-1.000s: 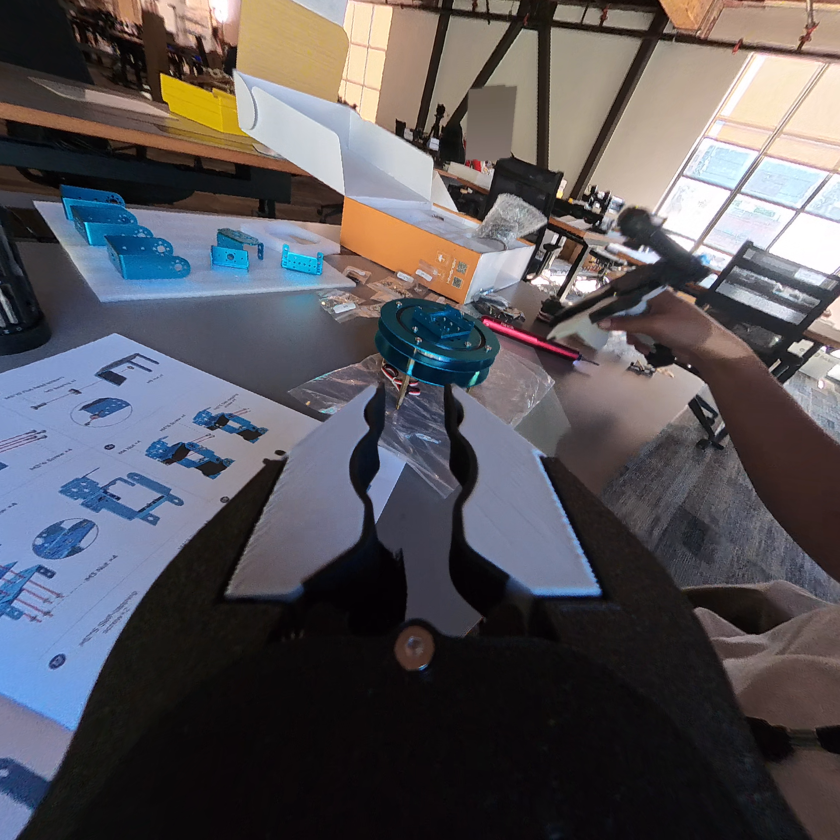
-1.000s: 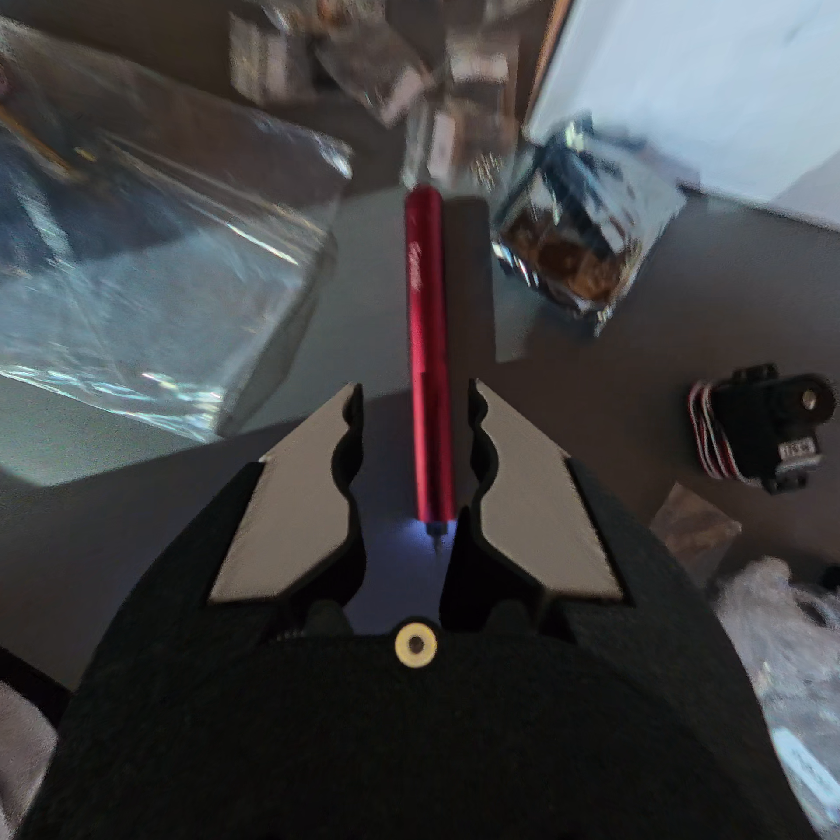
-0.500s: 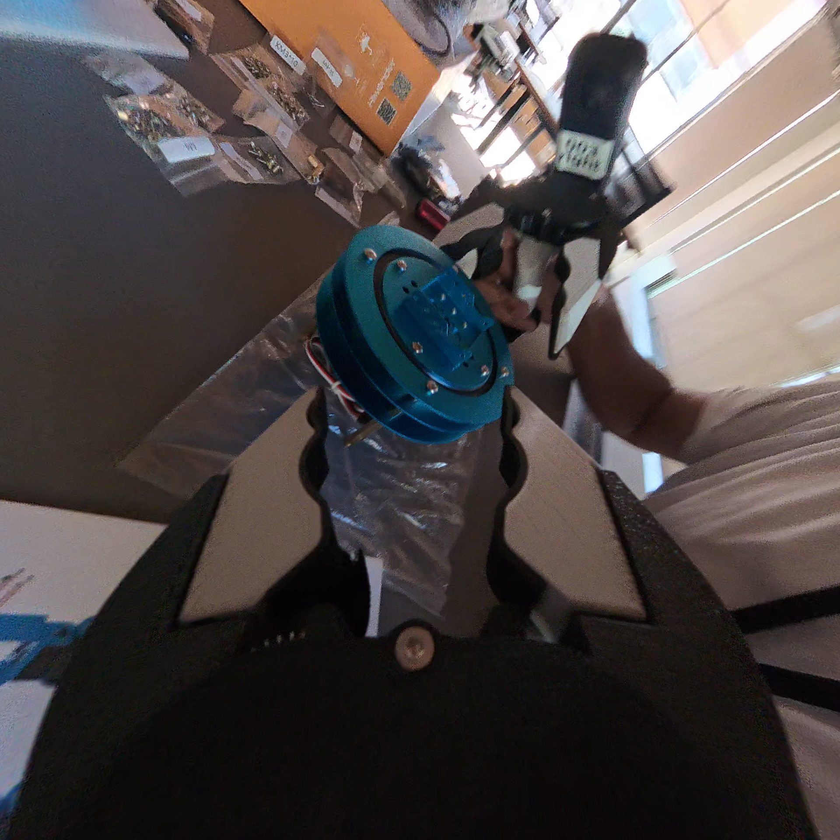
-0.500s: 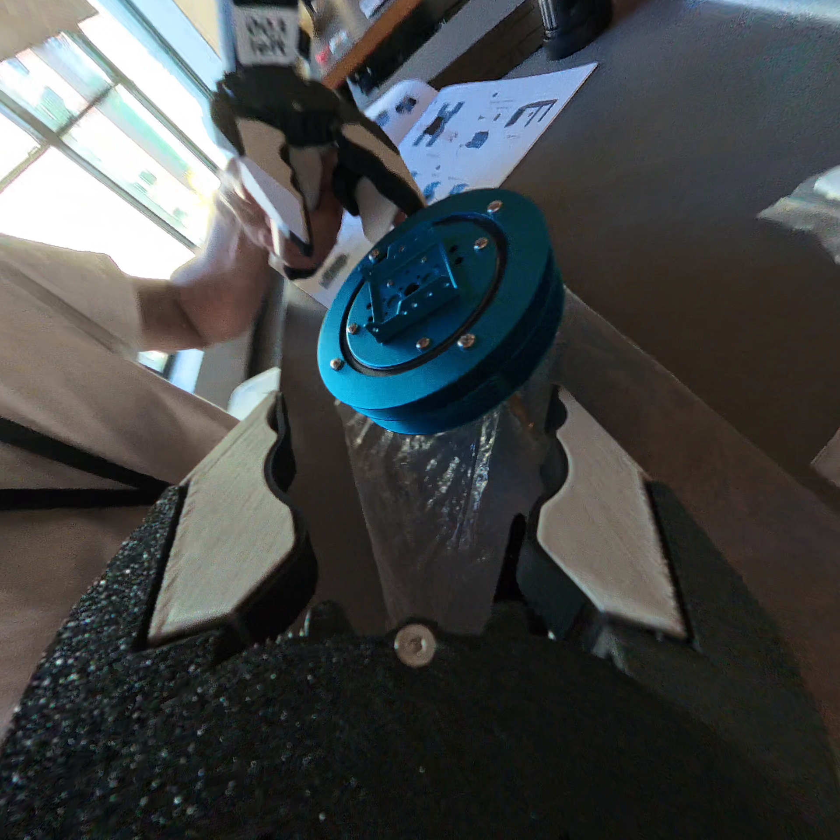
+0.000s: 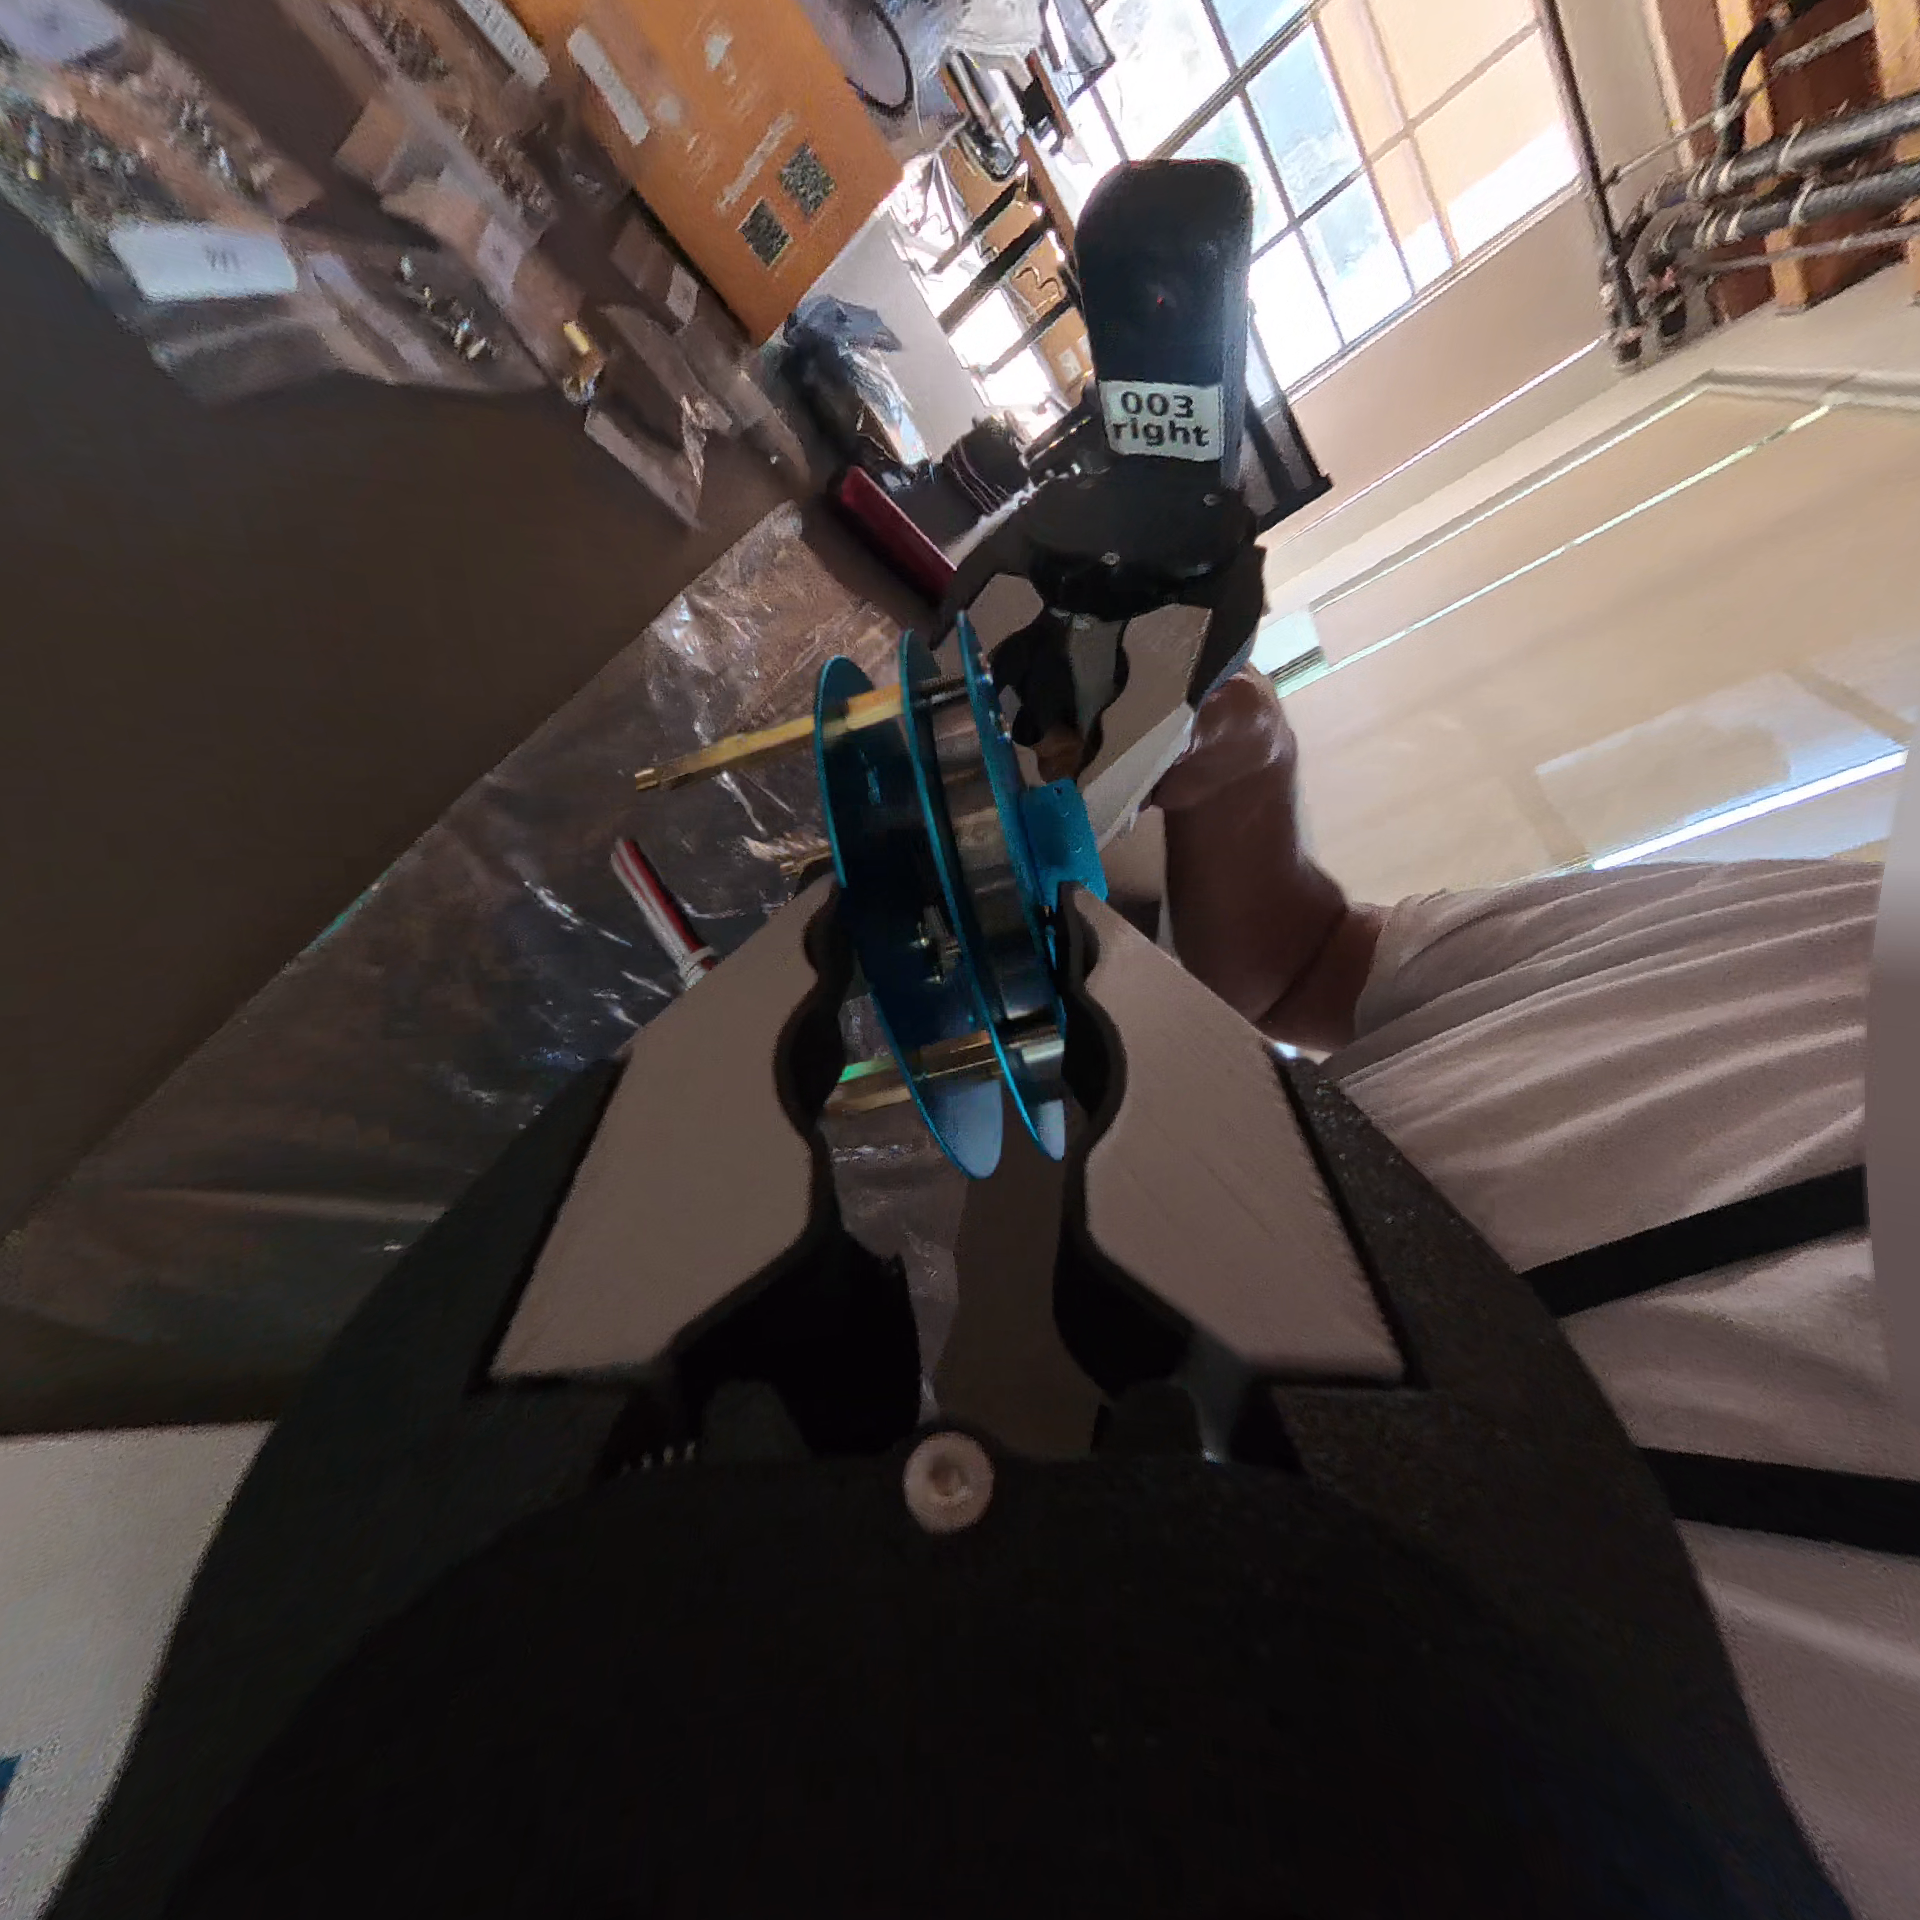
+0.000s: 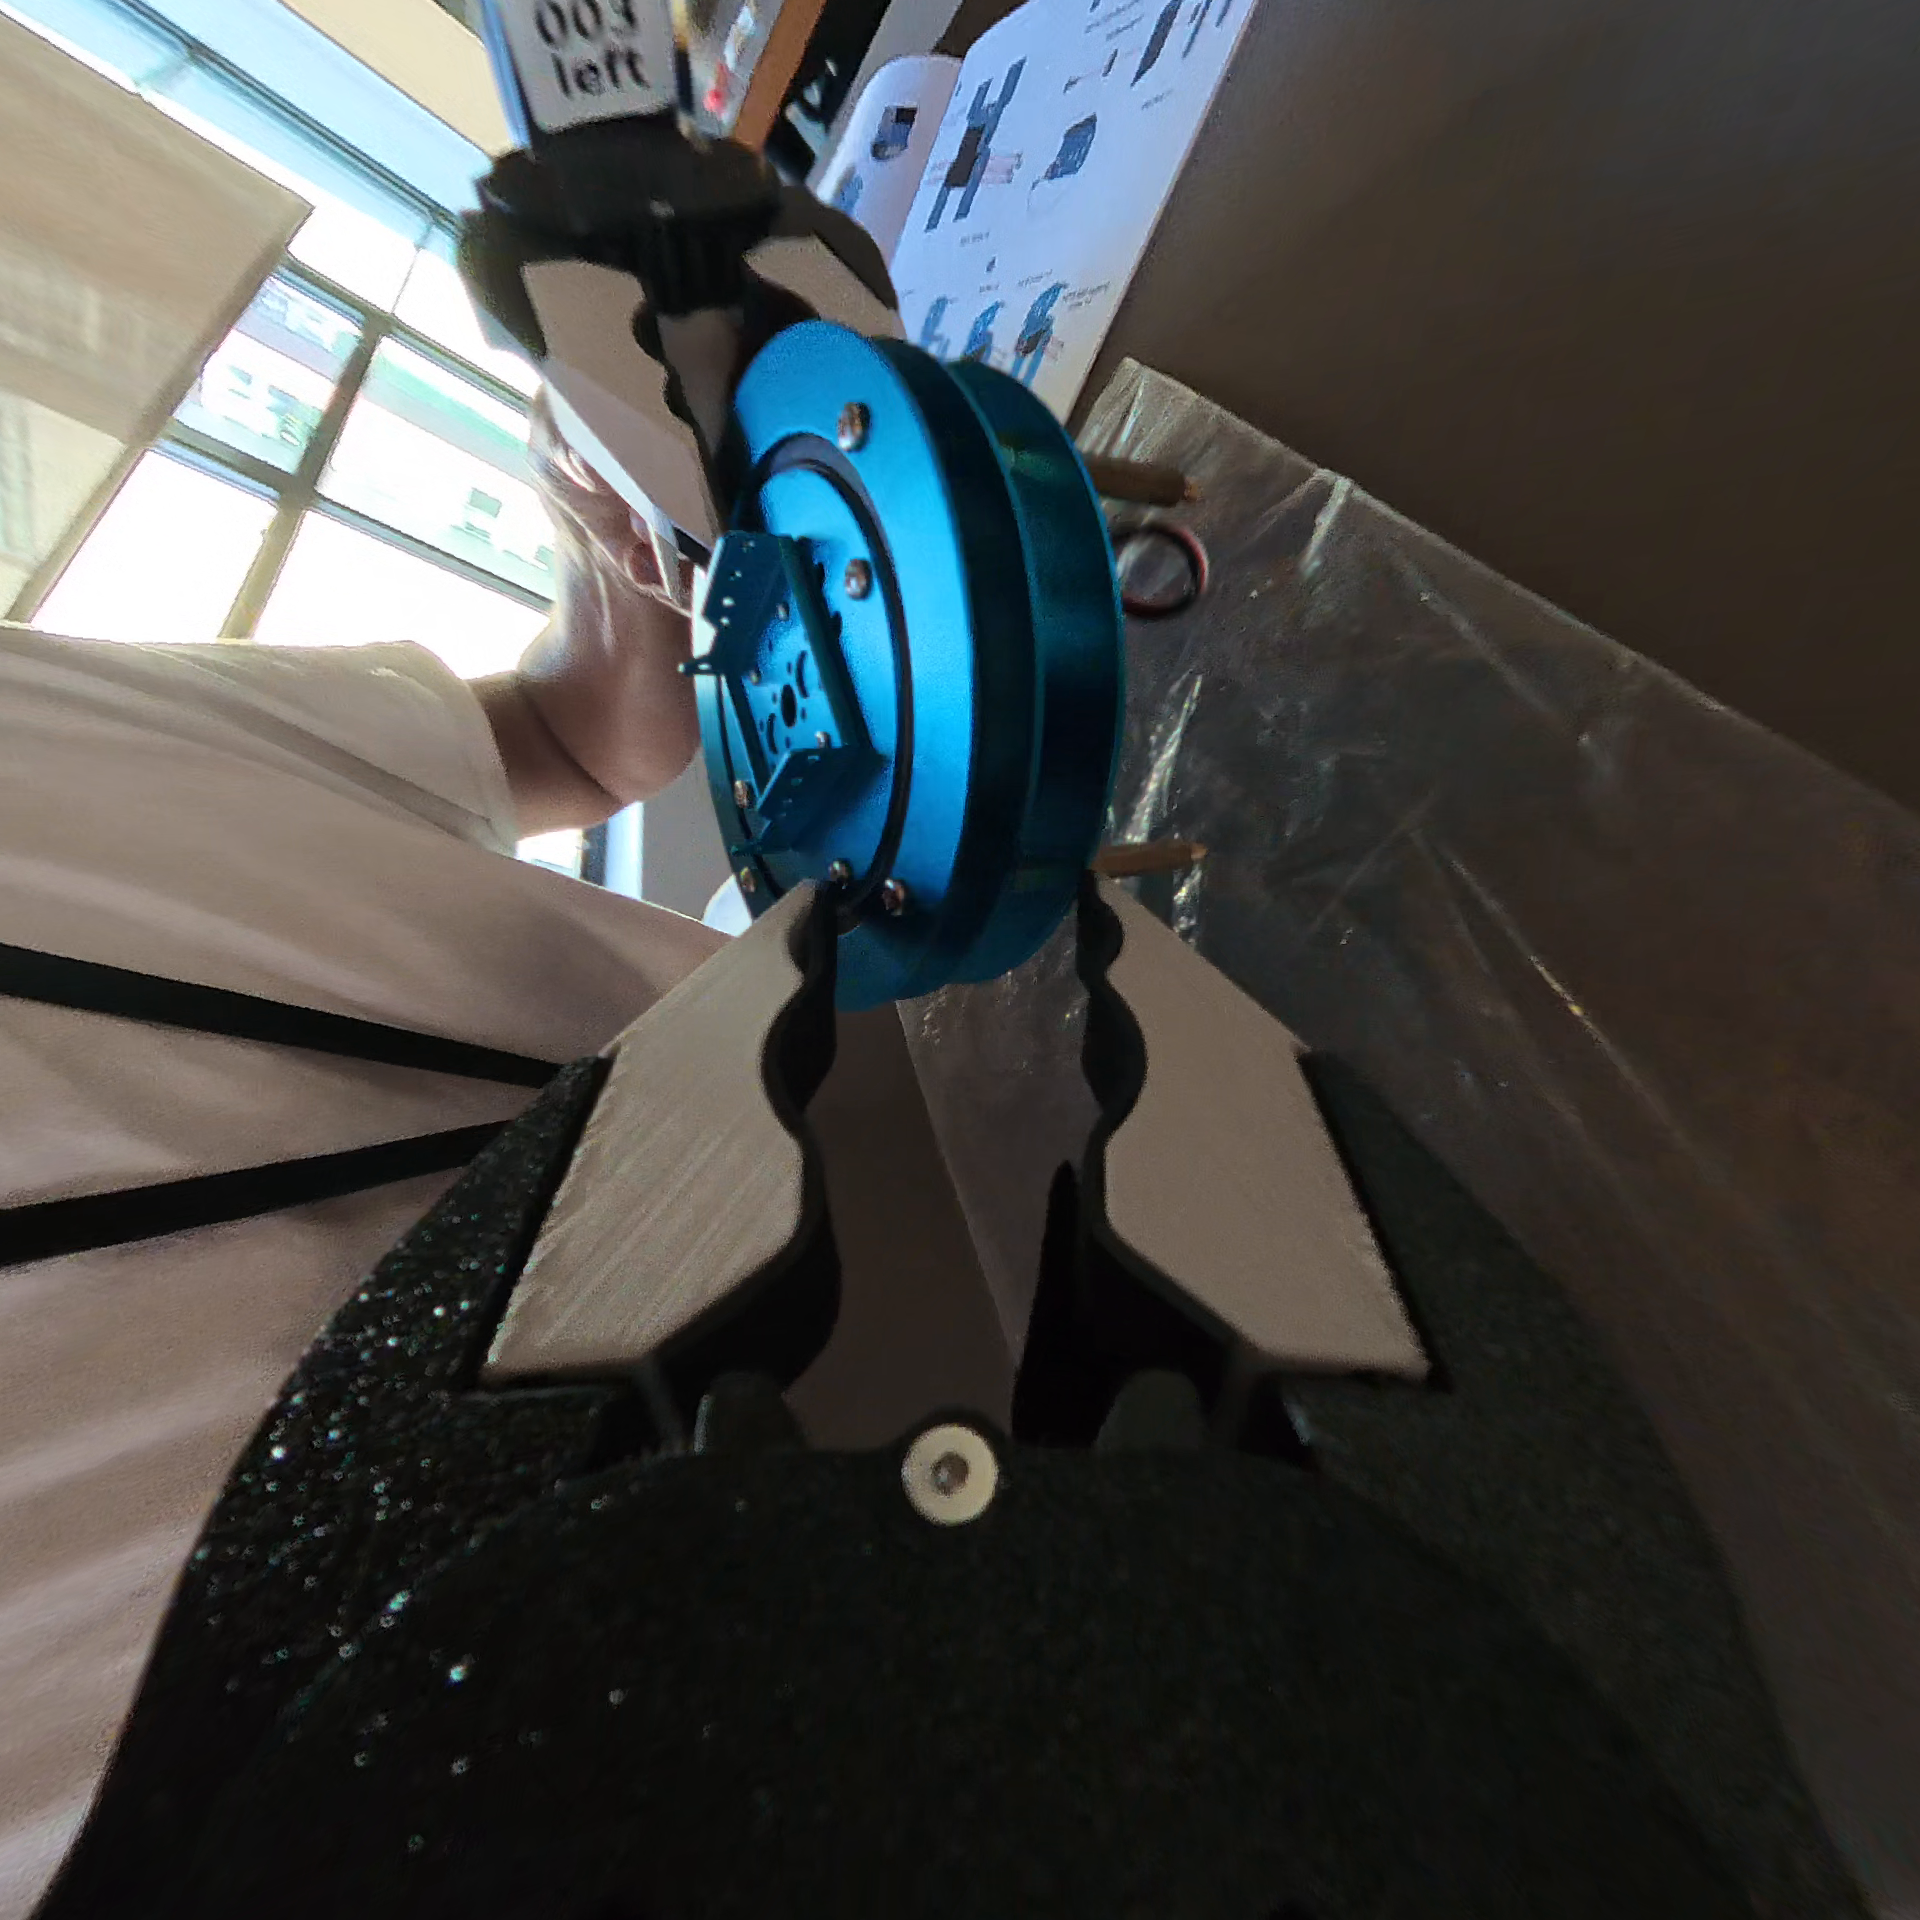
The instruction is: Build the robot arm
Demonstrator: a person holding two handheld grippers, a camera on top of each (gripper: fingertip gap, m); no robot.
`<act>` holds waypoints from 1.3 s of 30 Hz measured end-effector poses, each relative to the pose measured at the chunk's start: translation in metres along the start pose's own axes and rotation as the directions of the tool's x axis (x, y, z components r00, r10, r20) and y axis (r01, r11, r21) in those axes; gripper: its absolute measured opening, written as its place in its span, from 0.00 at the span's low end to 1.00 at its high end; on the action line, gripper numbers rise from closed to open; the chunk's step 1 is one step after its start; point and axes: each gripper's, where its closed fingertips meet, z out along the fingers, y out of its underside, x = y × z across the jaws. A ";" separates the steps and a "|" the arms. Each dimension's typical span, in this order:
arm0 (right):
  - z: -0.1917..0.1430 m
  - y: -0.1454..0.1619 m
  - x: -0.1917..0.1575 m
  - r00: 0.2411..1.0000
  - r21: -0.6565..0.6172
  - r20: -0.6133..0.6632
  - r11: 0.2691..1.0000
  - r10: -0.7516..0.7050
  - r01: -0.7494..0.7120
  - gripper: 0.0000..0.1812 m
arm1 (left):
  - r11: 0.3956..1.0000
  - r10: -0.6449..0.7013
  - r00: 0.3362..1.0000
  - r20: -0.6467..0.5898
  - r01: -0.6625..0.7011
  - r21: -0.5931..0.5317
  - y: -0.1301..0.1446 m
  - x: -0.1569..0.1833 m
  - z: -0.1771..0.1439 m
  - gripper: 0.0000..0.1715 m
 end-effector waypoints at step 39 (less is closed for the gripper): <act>-0.015 -0.015 -0.001 0.999 -0.055 -0.015 0.997 0.047 -0.047 0.20 | 0.963 -0.260 0.958 -0.125 0.267 0.042 0.017 -0.003 0.001 0.20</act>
